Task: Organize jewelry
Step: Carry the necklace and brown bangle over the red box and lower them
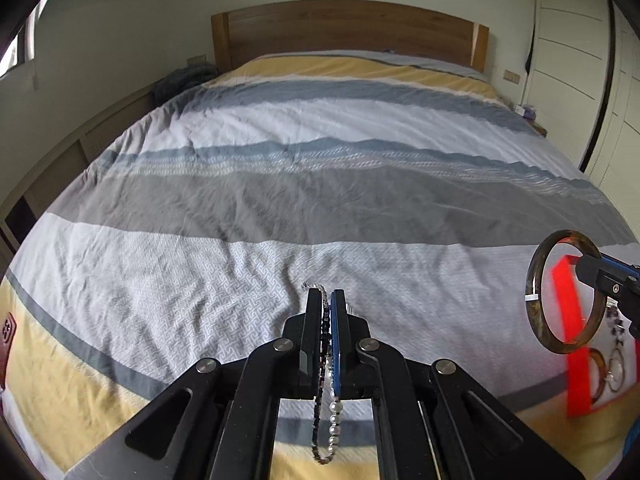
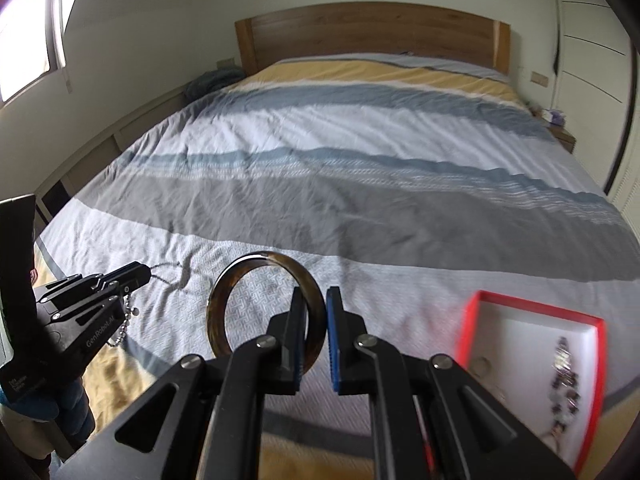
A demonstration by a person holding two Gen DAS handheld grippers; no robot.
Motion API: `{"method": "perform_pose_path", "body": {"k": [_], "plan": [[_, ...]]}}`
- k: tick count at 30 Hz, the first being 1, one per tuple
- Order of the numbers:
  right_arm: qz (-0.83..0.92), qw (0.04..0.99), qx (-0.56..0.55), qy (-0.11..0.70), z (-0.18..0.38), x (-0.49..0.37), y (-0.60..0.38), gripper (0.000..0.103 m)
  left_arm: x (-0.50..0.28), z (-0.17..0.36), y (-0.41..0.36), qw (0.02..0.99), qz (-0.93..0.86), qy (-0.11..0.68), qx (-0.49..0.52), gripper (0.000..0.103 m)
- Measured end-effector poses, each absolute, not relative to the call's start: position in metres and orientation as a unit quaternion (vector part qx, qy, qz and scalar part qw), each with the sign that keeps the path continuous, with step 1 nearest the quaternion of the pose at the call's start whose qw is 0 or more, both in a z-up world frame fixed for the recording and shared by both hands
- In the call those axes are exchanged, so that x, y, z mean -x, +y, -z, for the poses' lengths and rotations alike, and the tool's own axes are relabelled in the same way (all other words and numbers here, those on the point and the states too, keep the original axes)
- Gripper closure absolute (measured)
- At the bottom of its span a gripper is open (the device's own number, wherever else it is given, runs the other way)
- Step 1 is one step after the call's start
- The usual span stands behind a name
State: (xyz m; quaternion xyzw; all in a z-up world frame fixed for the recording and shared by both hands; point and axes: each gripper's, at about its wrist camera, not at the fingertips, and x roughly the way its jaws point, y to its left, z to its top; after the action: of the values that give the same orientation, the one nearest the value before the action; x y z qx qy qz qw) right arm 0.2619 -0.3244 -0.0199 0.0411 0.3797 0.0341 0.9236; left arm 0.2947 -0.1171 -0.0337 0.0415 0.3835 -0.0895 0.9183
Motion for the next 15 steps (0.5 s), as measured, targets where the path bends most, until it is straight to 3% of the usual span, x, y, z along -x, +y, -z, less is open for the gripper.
{"method": "perform_pose_path", "body": {"k": [15], "plan": [[0.036, 0.941, -0.066, 0.331, -0.044, -0.140, -0.398, 0.094, -0.202, -0.044, -0.201, 0.928, 0.166, 0.325, -0.072, 0.099]]}}
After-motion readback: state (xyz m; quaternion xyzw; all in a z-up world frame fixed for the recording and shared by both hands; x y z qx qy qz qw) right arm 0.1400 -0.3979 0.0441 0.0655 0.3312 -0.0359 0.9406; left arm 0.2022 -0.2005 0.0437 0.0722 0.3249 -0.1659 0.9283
